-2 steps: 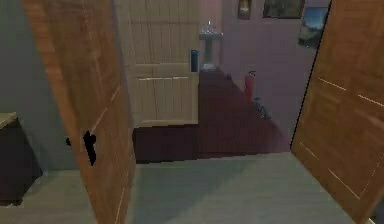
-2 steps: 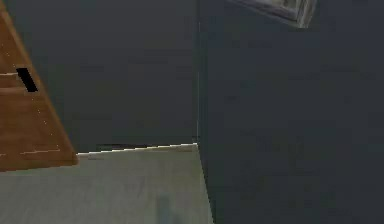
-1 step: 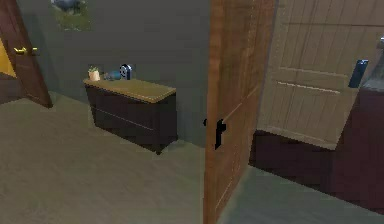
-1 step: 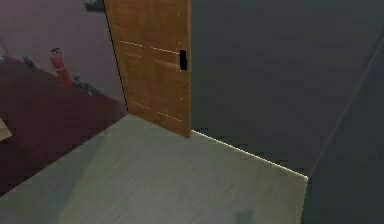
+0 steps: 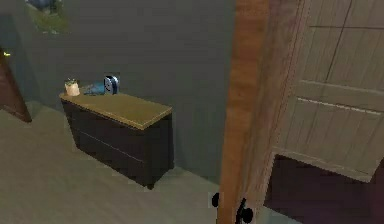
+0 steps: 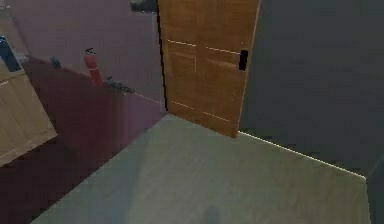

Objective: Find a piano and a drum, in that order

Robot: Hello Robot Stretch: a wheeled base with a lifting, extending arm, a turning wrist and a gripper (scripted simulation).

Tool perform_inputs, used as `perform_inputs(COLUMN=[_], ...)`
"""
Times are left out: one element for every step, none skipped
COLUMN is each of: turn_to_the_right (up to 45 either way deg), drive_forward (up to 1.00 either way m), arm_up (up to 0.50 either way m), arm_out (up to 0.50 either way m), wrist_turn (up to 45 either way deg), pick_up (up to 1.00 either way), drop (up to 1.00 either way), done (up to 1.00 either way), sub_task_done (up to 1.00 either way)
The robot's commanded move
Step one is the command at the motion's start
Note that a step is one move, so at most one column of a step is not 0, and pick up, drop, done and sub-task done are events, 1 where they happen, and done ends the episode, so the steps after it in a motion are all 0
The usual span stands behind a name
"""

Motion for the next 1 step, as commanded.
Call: perform_inputs(turn_to_the_right=[-45.0], drive_forward=[0.0], arm_up=[0.0], arm_out=[0.0], wrist_turn=[0.0], pick_up=[0.0], drop=[0.0], done=[0.0], sub_task_done=[0.0])
